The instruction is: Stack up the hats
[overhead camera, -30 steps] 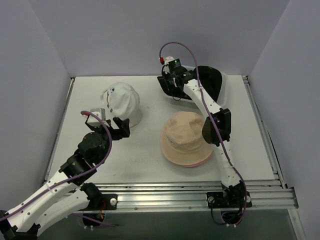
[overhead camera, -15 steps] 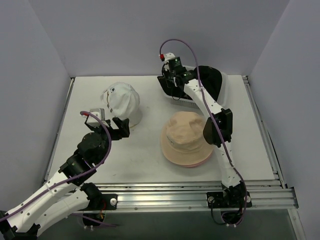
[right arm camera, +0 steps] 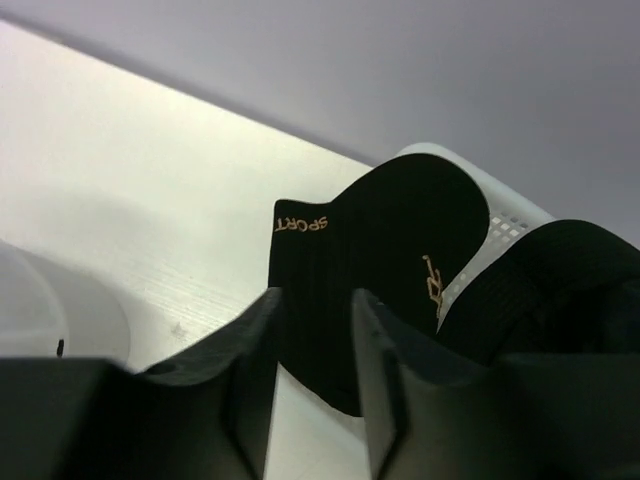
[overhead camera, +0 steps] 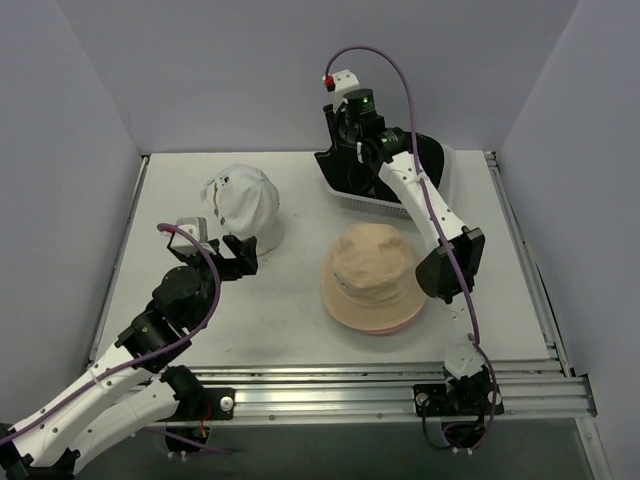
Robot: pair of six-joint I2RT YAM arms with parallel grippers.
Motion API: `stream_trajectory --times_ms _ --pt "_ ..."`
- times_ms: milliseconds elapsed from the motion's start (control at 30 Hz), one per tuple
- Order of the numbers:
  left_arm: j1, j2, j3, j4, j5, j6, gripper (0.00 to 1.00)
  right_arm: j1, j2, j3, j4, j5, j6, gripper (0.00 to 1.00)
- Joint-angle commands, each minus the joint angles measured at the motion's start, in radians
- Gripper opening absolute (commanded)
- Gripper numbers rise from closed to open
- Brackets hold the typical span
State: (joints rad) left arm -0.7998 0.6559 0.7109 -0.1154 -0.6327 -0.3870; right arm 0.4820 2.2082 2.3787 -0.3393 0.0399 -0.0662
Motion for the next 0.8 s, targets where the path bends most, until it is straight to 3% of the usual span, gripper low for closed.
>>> stream_trajectory --times_ms 0,267,533,767 --pt "-0.006 -0.015 -0.002 0.028 -0.018 0.008 0.94 0.035 0.048 0.025 -0.107 -0.011 -0.058 0.34" --pt "-0.006 -0.019 -0.005 0.031 -0.021 0.007 0.94 0.037 0.096 -0.03 -0.109 -0.021 -0.087 0.48" --pt "-0.006 -0.019 -0.002 0.029 -0.019 0.005 0.94 0.024 0.168 -0.027 -0.13 0.054 -0.136 0.49" --pt "-0.006 -0.015 -0.002 0.029 -0.024 0.005 0.94 0.015 0.209 -0.001 -0.158 0.015 -0.147 0.47"
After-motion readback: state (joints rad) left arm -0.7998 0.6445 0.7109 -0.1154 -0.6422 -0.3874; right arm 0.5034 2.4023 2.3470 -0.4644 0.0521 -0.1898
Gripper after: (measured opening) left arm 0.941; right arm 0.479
